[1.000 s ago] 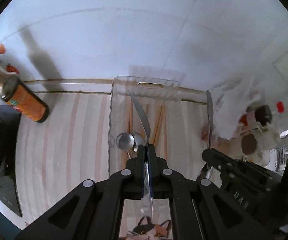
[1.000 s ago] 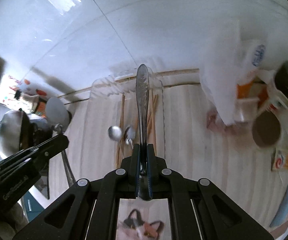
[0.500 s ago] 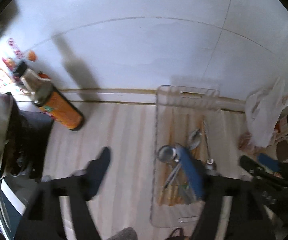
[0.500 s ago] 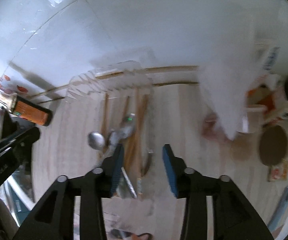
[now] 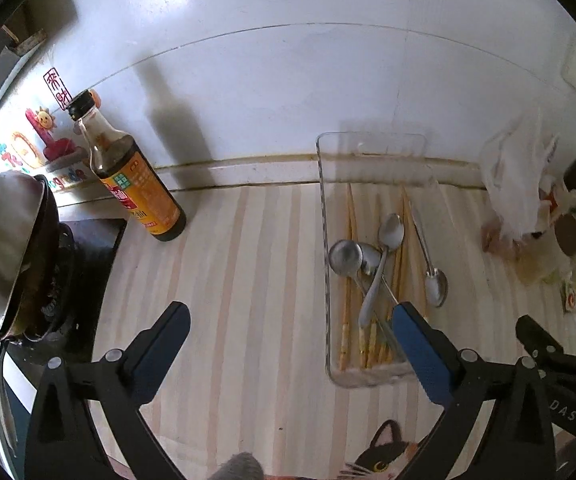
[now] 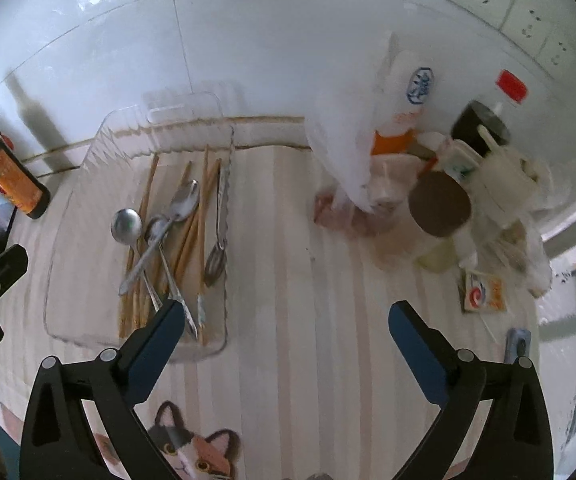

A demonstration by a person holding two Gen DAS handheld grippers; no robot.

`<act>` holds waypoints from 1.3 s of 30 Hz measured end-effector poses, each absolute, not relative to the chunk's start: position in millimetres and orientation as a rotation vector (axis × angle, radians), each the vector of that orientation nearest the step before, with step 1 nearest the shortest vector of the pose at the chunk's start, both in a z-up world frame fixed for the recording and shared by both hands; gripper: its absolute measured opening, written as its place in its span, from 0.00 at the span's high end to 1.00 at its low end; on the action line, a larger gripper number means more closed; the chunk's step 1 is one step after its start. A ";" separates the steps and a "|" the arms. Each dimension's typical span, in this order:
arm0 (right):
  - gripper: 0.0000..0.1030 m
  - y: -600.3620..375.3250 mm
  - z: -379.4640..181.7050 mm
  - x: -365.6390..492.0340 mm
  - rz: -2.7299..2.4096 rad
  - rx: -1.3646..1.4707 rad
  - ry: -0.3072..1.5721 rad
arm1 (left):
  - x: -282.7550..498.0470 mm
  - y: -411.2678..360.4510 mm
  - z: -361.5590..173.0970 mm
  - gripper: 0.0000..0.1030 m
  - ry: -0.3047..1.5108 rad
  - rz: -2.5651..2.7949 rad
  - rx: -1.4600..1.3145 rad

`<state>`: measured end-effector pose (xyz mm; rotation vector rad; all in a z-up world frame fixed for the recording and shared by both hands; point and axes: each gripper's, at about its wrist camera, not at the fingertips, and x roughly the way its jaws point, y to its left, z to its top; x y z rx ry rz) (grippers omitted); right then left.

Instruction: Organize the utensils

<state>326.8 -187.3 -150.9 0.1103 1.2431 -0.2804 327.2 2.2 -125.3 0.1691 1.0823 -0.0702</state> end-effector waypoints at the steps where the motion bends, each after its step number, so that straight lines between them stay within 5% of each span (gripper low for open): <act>1: 0.00 -186.5 -148.9 323.2 -0.291 0.106 1.238 | 324.9 2.6 -124.7 0.00 1.081 -0.077 0.170; 39: 0.00 -162.0 76.8 96.2 -0.295 0.089 0.827 | 109.9 14.3 51.5 0.00 0.826 -0.084 0.077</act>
